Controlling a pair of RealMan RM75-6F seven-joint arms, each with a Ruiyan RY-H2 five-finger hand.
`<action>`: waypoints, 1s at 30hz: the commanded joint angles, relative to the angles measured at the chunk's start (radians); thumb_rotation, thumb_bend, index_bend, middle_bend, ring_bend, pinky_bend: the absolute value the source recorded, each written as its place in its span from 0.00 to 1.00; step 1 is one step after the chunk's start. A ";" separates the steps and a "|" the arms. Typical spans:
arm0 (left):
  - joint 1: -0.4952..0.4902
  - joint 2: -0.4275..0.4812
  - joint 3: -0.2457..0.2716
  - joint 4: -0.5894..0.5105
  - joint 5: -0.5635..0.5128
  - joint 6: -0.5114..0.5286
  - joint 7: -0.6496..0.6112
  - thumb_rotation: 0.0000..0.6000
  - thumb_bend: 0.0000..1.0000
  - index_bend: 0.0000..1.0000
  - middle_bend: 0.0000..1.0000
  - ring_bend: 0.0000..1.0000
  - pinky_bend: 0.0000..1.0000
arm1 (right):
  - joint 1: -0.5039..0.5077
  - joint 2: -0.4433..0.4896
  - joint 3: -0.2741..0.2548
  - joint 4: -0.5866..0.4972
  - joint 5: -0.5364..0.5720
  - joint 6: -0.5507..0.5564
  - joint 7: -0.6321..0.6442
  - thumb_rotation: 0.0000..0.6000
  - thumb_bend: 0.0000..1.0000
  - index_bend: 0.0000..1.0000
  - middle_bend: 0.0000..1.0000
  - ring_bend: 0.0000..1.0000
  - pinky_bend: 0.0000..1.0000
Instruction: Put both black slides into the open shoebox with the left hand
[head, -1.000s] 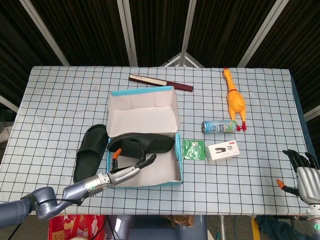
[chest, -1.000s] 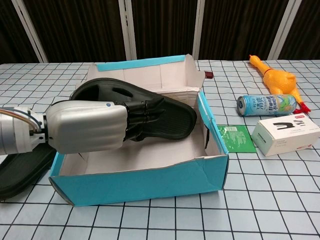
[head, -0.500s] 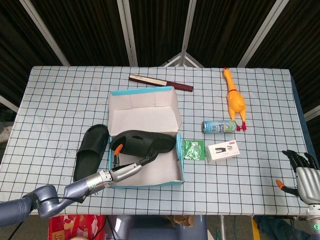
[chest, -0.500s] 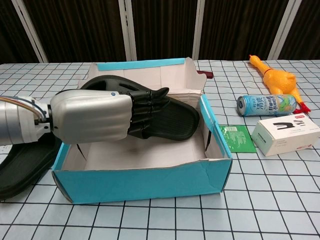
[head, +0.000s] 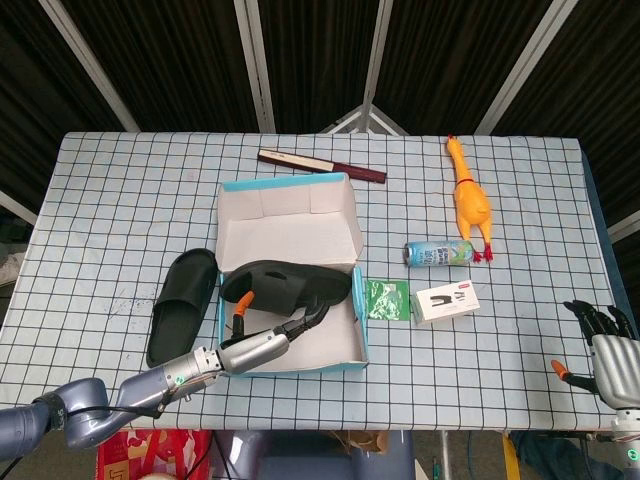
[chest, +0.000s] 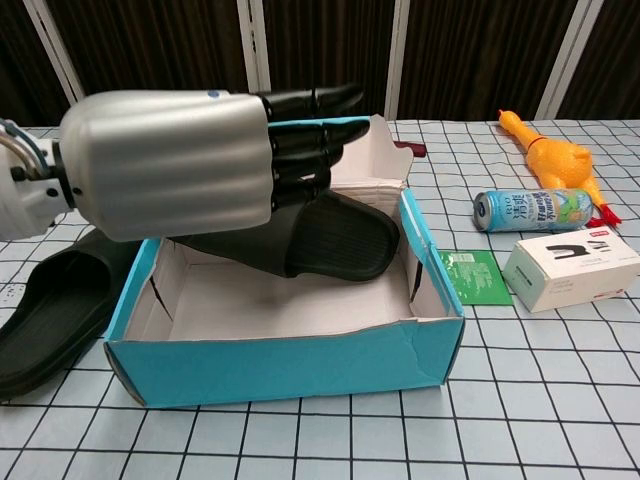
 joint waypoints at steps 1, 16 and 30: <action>0.021 0.007 -0.013 -0.042 -0.068 0.047 -0.112 1.00 0.27 0.28 0.24 0.01 0.11 | 0.000 0.001 -0.001 -0.001 -0.003 0.000 0.000 1.00 0.23 0.18 0.16 0.20 0.08; 0.050 -0.025 -0.022 0.011 -0.134 0.254 -0.527 1.00 0.30 0.38 0.36 0.18 0.27 | 0.010 -0.001 -0.011 0.031 -0.033 -0.010 0.028 1.00 0.23 0.18 0.16 0.20 0.08; 0.024 -0.124 0.003 0.105 -0.166 0.300 -0.642 1.00 0.34 0.47 0.43 0.23 0.31 | 0.006 0.004 -0.002 0.019 -0.005 -0.011 0.025 1.00 0.23 0.18 0.16 0.20 0.08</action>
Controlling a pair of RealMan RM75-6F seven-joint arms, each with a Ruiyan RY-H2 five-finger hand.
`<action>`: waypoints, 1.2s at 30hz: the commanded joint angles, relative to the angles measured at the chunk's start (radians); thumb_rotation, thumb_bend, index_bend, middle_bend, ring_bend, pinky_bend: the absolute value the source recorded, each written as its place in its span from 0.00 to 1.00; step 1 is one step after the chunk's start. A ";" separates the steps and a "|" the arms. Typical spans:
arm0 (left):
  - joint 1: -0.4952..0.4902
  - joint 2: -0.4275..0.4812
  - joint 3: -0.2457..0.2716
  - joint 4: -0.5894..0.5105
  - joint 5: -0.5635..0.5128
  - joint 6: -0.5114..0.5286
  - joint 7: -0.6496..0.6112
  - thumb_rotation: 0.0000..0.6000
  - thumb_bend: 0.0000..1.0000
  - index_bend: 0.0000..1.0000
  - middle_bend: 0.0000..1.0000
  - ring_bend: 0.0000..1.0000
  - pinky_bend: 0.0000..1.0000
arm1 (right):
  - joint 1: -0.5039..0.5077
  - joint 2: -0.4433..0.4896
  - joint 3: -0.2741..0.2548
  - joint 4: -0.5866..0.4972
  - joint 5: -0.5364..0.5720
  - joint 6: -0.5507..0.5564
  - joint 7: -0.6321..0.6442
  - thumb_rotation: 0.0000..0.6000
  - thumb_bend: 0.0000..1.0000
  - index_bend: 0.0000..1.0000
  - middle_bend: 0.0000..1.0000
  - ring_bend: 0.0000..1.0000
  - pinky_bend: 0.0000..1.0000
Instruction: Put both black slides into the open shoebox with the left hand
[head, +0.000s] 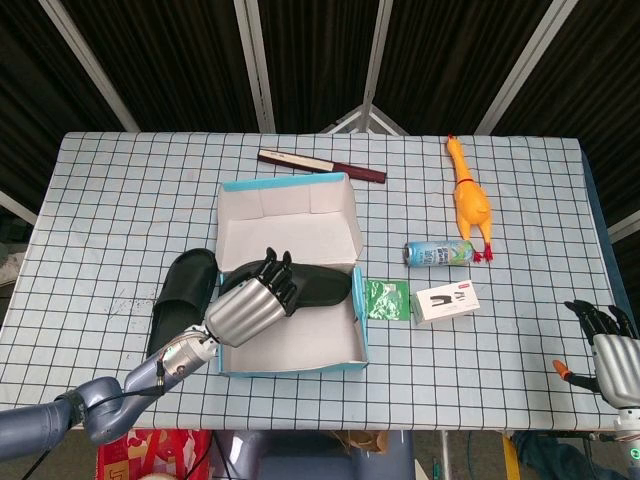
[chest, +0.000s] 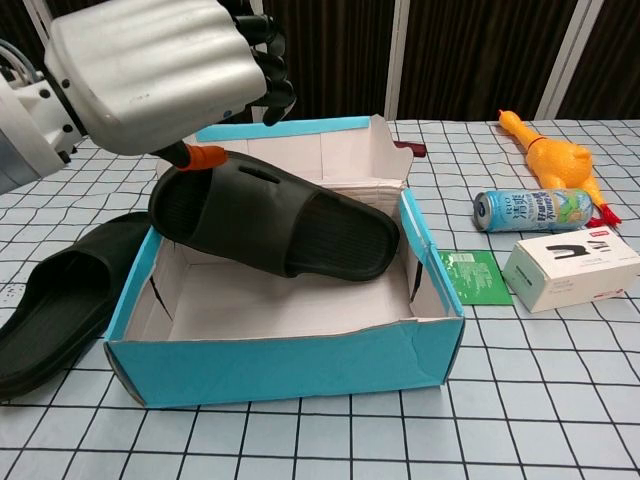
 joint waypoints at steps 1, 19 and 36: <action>0.027 0.004 0.009 -0.039 -0.033 0.038 -0.029 1.00 0.35 0.47 0.43 0.23 0.31 | -0.001 0.001 0.000 -0.003 -0.001 0.002 0.003 1.00 0.23 0.18 0.16 0.20 0.08; 0.007 -0.077 0.016 0.073 -0.120 0.051 -0.151 1.00 0.35 0.47 0.43 0.23 0.31 | 0.008 -0.001 0.002 -0.017 0.025 -0.025 -0.029 1.00 0.23 0.18 0.16 0.20 0.08; -0.015 -0.228 0.036 0.235 -0.162 0.074 -0.078 1.00 0.36 0.49 0.48 0.29 0.34 | 0.005 0.004 0.003 -0.010 0.030 -0.025 -0.012 1.00 0.23 0.18 0.16 0.20 0.08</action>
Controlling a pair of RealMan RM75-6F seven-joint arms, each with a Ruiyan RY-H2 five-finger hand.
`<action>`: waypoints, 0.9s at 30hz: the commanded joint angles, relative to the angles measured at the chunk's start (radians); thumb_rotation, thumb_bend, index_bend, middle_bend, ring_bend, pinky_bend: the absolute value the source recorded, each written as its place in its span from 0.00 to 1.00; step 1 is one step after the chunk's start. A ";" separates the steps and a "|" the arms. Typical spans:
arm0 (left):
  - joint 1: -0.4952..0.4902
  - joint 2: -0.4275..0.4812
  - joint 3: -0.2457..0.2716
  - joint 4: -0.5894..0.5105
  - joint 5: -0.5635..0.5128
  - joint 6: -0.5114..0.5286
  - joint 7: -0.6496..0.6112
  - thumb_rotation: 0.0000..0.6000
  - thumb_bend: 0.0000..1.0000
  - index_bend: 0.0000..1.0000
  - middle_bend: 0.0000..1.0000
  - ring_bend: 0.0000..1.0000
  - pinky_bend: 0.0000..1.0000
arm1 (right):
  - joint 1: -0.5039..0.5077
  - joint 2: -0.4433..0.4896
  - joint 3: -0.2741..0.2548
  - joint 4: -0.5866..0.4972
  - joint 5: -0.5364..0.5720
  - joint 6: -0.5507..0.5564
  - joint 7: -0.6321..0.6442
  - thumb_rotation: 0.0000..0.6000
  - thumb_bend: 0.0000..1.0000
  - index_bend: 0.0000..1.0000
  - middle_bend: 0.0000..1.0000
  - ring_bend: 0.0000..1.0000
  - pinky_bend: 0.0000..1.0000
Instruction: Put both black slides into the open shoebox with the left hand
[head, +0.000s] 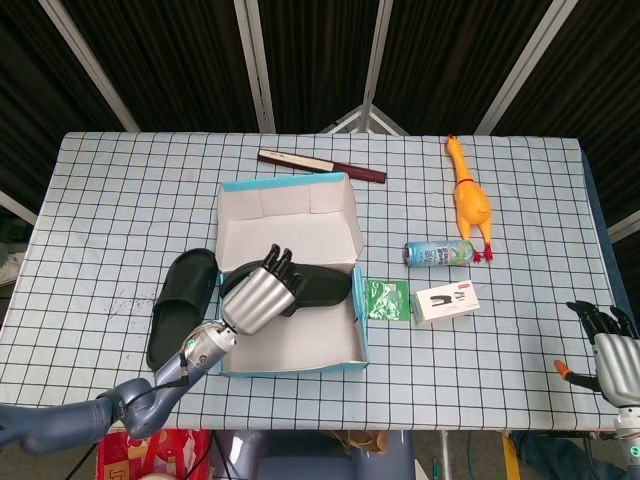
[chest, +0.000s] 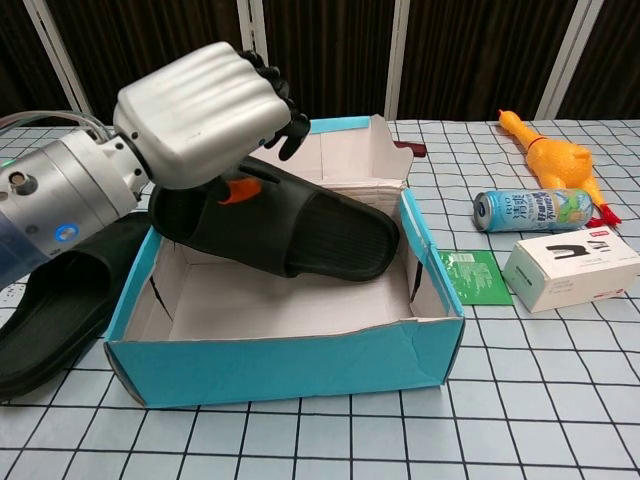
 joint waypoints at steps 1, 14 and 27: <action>0.022 -0.008 0.017 0.008 -0.048 -0.014 0.054 1.00 0.36 0.49 0.48 0.29 0.34 | 0.001 0.000 -0.001 -0.001 0.000 -0.002 -0.002 1.00 0.23 0.18 0.16 0.20 0.08; 0.016 0.007 0.067 0.029 -0.029 -0.021 0.034 1.00 0.37 0.50 0.48 0.29 0.34 | -0.001 -0.002 0.000 -0.004 -0.001 0.006 -0.009 1.00 0.23 0.18 0.16 0.20 0.08; 0.024 0.034 0.138 0.073 0.032 -0.017 0.051 1.00 0.39 0.51 0.48 0.29 0.34 | -0.008 0.001 0.001 -0.004 -0.008 0.020 0.001 1.00 0.23 0.18 0.16 0.20 0.08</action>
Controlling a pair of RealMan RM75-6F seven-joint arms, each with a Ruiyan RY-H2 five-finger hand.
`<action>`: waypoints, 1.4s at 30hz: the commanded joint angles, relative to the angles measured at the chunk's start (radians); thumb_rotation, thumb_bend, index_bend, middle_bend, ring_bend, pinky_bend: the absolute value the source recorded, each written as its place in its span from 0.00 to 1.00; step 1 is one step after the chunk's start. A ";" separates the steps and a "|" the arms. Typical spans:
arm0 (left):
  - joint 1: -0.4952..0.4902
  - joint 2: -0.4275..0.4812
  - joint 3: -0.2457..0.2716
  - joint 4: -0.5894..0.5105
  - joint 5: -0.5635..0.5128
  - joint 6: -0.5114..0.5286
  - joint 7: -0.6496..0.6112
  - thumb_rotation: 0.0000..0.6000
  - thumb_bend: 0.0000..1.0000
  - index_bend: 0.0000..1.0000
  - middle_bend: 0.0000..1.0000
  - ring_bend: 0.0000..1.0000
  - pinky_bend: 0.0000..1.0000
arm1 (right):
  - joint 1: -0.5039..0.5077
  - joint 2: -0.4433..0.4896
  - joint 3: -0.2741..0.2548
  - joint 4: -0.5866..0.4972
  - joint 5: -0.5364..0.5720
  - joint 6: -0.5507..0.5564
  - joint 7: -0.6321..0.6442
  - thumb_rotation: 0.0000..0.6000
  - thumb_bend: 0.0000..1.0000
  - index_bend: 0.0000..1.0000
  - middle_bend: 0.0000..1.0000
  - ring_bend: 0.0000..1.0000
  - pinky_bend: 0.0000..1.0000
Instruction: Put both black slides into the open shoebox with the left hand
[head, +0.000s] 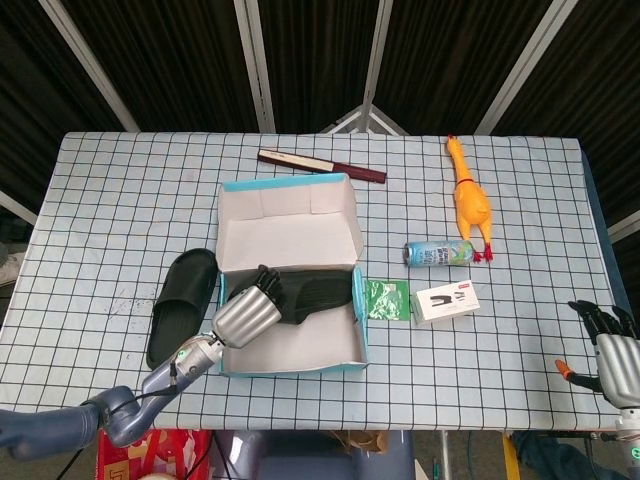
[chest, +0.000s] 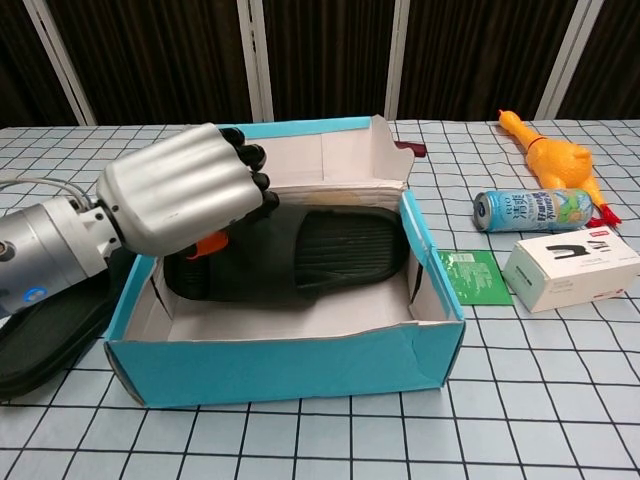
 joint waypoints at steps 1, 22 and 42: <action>0.009 0.010 0.014 0.011 0.002 -0.002 0.016 1.00 0.39 0.51 0.48 0.29 0.34 | 0.000 0.000 -0.001 0.000 -0.002 0.001 0.000 1.00 0.23 0.18 0.16 0.20 0.08; 0.037 0.140 -0.031 -0.159 0.079 0.168 -0.035 1.00 0.39 0.47 0.45 0.27 0.31 | 0.002 -0.003 -0.001 -0.003 -0.004 -0.002 -0.009 1.00 0.23 0.18 0.16 0.20 0.08; 0.316 0.525 0.067 -0.433 -0.306 0.163 -0.362 1.00 0.24 0.16 0.15 0.08 0.17 | -0.002 0.001 -0.005 -0.009 -0.015 0.007 -0.001 1.00 0.23 0.18 0.16 0.20 0.08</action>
